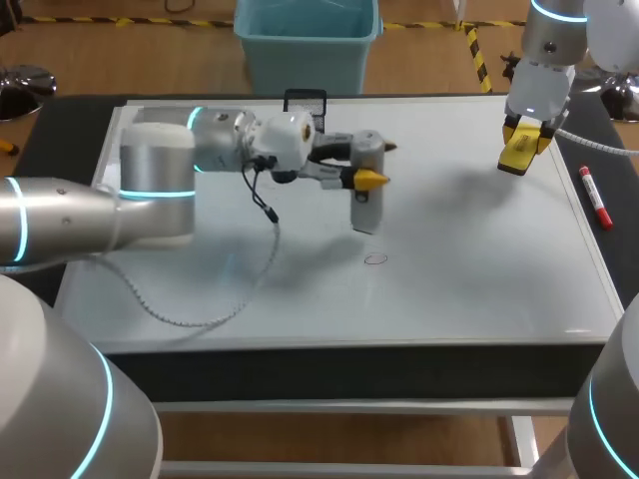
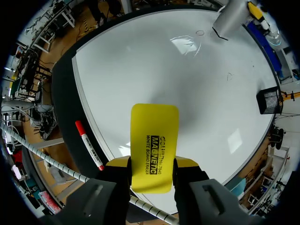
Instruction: Pick up the inspection probe, press it on each red-marked spot on the whiteboard one by one, put down the probe, pick up the eraser, and wipe off all the red marks.
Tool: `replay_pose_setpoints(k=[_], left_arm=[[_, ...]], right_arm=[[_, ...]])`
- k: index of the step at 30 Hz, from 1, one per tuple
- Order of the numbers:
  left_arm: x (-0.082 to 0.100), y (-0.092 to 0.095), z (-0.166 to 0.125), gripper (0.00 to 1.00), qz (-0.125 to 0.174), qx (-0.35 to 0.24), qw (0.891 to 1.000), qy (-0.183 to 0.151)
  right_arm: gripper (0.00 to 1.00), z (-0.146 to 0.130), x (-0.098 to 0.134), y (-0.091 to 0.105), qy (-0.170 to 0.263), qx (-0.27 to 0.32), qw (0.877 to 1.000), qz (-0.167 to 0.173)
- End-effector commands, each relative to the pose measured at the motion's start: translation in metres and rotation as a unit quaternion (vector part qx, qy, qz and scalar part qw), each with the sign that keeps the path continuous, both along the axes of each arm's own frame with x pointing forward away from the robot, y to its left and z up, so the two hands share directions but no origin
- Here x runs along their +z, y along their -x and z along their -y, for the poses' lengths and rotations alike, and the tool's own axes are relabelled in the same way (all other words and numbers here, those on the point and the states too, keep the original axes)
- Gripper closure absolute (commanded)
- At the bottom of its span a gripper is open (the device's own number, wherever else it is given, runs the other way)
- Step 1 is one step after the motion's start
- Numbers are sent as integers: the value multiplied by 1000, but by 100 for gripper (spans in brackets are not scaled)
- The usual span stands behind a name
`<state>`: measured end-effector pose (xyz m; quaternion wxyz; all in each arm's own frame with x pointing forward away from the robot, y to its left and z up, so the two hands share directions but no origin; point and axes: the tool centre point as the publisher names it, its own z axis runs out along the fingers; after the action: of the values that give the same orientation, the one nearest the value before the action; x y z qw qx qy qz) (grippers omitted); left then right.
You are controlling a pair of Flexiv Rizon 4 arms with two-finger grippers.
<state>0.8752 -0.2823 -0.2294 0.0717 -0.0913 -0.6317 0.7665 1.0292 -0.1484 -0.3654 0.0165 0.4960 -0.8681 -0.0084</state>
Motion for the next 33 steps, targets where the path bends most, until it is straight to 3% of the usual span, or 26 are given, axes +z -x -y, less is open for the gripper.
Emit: replay_pose_setpoints(k=[1,14,22,33], left_arm=[[13,-5,-31,100,0,20,1000,-5],[22,-50,-100,100,2,94,996,-10],[20,-69,-136,100,-5,121,993,-7],[15,-86,-160,100,-17,133,991,-6]], right_arm=[[100,1,1,0,1,1,1000,0],[100,1,1,0,1,1,1000,0],[100,1,1,0,1,1,1000,0],[100,1,1,0,1,1,1000,0]])
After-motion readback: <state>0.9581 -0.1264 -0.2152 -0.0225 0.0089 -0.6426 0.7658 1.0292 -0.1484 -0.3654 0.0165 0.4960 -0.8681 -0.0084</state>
